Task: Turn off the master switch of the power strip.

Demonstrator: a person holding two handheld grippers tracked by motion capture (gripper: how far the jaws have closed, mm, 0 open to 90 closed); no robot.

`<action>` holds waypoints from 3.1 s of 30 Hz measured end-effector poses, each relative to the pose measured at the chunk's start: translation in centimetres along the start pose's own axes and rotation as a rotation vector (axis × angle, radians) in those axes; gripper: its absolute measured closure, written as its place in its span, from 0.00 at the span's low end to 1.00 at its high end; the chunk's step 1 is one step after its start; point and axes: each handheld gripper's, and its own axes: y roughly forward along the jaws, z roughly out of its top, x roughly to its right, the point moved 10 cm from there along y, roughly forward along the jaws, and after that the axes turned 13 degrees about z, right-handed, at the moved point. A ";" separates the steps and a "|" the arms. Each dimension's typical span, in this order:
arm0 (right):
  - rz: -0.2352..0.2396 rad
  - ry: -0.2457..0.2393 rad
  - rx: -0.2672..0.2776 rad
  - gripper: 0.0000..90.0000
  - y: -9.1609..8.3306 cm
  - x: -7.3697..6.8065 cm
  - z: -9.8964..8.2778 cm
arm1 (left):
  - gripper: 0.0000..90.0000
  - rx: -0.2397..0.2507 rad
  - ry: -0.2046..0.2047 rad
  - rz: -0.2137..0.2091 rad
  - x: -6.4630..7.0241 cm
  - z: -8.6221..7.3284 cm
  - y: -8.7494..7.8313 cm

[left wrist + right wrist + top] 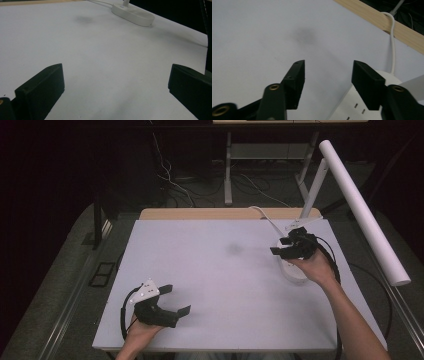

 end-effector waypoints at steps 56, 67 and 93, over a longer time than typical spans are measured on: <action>-0.103 0.027 -0.070 0.99 3.5 7.0 -2.6 | 0.00 0.000 0.006 0.017 -0.9 -0.1 -0.4; -0.130 0.010 -0.109 0.99 4.3 7.1 -3.0 | 0.00 0.000 0.011 0.016 -0.8 -0.1 -0.4; -0.223 -0.003 -0.147 1.00 4.7 7.1 -3.5 | 0.00 -0.002 0.023 0.010 -0.5 -0.3 -0.5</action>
